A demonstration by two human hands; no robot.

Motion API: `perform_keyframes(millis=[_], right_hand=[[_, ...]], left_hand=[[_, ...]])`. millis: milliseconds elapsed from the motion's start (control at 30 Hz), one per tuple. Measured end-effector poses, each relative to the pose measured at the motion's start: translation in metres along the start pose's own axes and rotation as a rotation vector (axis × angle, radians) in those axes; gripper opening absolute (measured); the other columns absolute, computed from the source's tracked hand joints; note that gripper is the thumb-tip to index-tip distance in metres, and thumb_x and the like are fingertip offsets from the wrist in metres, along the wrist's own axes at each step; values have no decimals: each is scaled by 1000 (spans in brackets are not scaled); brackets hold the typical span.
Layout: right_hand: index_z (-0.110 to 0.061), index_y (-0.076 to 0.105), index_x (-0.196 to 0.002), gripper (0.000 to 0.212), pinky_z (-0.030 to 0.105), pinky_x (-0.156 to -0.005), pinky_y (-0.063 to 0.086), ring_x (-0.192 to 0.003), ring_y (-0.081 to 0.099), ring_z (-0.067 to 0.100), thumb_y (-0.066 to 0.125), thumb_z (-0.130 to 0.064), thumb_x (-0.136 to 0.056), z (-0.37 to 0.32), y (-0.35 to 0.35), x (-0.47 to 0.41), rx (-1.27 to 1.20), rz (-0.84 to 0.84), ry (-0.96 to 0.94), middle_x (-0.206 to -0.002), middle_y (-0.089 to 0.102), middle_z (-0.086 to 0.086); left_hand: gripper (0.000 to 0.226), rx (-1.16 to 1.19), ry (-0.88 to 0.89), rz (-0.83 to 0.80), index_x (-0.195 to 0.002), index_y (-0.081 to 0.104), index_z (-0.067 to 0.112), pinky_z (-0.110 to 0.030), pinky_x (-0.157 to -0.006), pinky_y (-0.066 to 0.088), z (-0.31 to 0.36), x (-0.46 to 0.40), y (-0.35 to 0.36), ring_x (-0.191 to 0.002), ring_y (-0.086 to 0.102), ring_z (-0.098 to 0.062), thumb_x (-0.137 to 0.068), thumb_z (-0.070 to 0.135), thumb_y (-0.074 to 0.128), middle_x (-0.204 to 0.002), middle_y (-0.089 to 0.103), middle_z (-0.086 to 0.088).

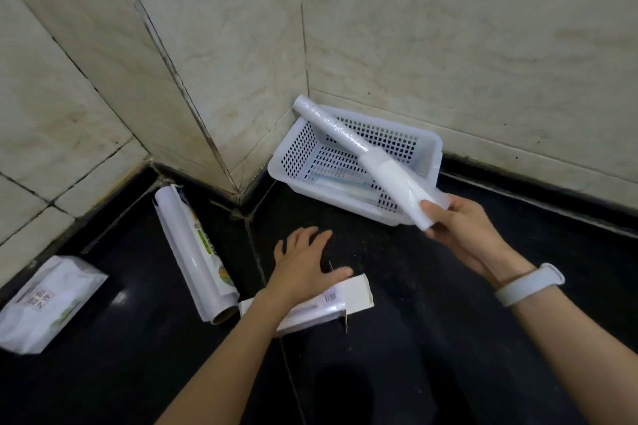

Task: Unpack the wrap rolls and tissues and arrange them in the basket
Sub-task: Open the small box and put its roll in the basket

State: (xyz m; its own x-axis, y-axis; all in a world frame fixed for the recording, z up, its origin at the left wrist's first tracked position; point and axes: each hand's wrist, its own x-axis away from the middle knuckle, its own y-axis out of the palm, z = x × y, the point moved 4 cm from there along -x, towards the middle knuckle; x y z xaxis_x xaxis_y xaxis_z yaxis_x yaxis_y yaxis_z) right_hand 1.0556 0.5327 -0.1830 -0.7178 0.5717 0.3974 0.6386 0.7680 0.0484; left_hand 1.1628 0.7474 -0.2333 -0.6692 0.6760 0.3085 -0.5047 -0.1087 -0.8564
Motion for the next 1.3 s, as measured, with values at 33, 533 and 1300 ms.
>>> perform_keyframes(millis=[33, 533, 1300], right_hand=[[-6, 58, -107, 21, 18, -48, 52, -77, 57, 20, 58, -10, -86, -7, 8, -10, 29, -14, -15, -102, 59, 10], [-5, 44, -108, 22, 37, -57, 38, -86, 58, 34, 43, 0, -86, -3, 125, -165, 1673, -93, -679, -104, 58, 16], [-21, 36, -136, 45, 37, -116, 16, -142, 18, 21, 45, -15, -92, 25, 97, -167, 1704, -506, -739, -153, 24, 1]], left_hand=[[71, 11, 8, 102, -141, 26, 25, -50, -114, 10, 0, -10, -12, -140, 12, -22, -82, 56, 51, -150, 23, -4], [50, -33, -26, 459, -135, 41, 18, -55, -113, 7, -36, -109, -41, -142, 19, -22, -93, 44, 33, -143, 43, -6], [46, -32, -26, 445, -134, 42, 21, -57, -113, 2, -38, -111, -37, -141, 16, -20, -94, 42, 31, -144, 41, 0]])
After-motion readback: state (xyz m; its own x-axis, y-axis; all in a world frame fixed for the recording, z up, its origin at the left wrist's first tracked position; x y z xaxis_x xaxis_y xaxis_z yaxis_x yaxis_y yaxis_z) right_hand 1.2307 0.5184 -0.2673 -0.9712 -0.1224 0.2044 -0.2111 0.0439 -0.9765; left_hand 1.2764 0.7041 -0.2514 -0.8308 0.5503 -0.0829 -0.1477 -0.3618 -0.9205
